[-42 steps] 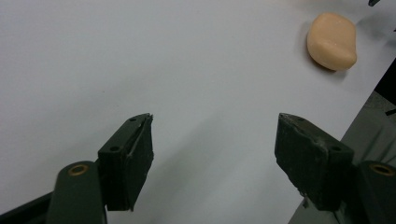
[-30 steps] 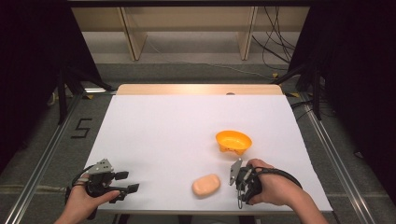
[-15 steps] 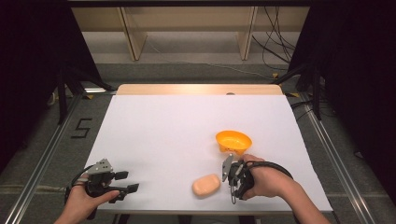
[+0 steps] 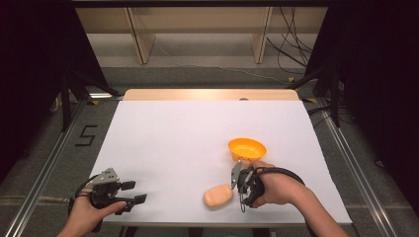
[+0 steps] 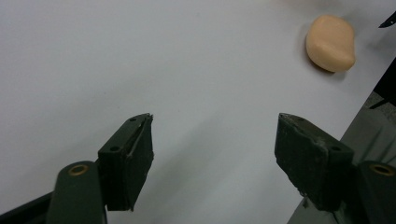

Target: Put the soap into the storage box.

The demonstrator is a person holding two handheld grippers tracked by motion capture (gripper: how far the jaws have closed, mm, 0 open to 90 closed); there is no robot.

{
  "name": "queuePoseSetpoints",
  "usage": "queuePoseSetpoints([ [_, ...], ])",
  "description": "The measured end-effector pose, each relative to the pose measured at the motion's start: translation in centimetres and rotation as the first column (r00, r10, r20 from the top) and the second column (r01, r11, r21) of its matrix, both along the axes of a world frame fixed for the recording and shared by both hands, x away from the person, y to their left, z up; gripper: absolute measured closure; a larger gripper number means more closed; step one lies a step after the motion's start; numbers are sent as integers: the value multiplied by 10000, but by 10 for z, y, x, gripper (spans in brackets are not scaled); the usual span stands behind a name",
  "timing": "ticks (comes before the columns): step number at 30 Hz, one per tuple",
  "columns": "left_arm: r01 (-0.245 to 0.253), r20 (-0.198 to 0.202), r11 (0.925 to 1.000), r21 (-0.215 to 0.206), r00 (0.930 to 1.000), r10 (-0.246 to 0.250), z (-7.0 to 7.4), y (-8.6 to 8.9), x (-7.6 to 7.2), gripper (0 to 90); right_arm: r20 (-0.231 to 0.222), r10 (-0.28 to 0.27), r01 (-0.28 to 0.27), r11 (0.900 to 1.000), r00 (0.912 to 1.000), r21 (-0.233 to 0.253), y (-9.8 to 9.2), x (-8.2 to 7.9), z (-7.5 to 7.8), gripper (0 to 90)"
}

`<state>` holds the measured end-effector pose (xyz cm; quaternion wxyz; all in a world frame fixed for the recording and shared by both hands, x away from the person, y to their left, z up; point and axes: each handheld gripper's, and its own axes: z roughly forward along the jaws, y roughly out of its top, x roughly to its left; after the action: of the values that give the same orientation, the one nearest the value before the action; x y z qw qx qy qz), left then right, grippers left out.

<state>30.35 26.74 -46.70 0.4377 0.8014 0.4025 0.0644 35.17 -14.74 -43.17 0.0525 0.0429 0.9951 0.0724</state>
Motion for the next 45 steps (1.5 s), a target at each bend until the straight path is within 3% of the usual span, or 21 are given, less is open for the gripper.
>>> queuePoseSetpoints([
  [4,-15,29,10000,-52,10000,16,0,0,0,278,36,409,-409,9991,9992,76,3,4,1,359],
  [5,-16,39,10000,-51,10000,16,0,0,0,278,14,-109,109,9999,9999,-75,4,1,3,356],
  [6,-16,39,10000,-51,10000,16,0,0,0,278,14,-109,109,9999,9999,-75,4,1,3,356],
  [7,-17,37,10000,-60,10000,17,0,0,0,278,56,433,-433,9990,9990,93,6,6,2,351],
  [10,-24,41,10000,-63,10000,24,0,0,0,278,77,470,-471,9989,9989,63,8,6,3,344],
  [12,-9,42,10000,-58,10000,9,0,0,0,278,-80,166,-166,9999,9998,-8,10,5,4,335],
  [13,-4,47,10000,-56,10000,5,0,0,0,278,-157,399,-399,9992,9991,31,12,7,4,318],
  [15,-6,47,10000,-65,10000,7,0,0,0,278,-120,296,-296,9996,9995,-35,12,8,4,302],
  [16,-6,47,10000,-65,10000,7,0,0,0,278,-72,661,-661,9978,9978,-49,13,11,3,293],
  [17,-11,47,10000,-77,10000,12,0,0,0,278,-270,-49,44,9998,9996,-219,13,7,4,286],
  [24,-40,44,9999,-162,10000,41,0,0,-1,278,-403,11,-12,10000,9992,-1,17,9,4,265],
  [25,-42,47,9999,-160,10000,43,0,0,-1,278,-219,441,-439,9990,9988,112,19,12,3,262],
  [28,-40,44,9999,-152,10000,41,0,0,-1,278,-288,453,-448,9989,9986,163,21,11,3,257],
  [31,-41,33,9999,-142,10000,42,0,0,-1,278,-350,913,-905,9956,9952,242,26,11,2,252],
  [34,-40,34,9999,-146,10000,41,0,0,-1,278,-401,553,-545,9983,9977,213,27,9,2,251],
  [35,-38,39,9999,-139,10000,39,0,0,-1,278,-365,535,-537,9986,9979,-39,28,9,3,250],
  [36,-33,37,9999,-133,10000,34,0,0,-1,278,-251,1156,-1157,9933,9930,-22,30,13,1,248],
  [37,-30,37,9999,-133,10000,31,0,0,-1,278,-377,567,-566,9984,9977,49,32,10,0,246],
  [42,-25,36,9999,-126,10000,25,0,1,-1,278,-289,812,-814,9967,9963,-69,36,12,-1,245],
  [43,-33,32,9999,-136,10000,33,0,1,-1,278,-259,1129,-1128,9936,9933,50,37,14,-2,245],
  [45,-19,34,9999,-123,10000,19,0,1,-1,278,-322,899,-900,9959,9954,-6,40,11,-2,245],
])
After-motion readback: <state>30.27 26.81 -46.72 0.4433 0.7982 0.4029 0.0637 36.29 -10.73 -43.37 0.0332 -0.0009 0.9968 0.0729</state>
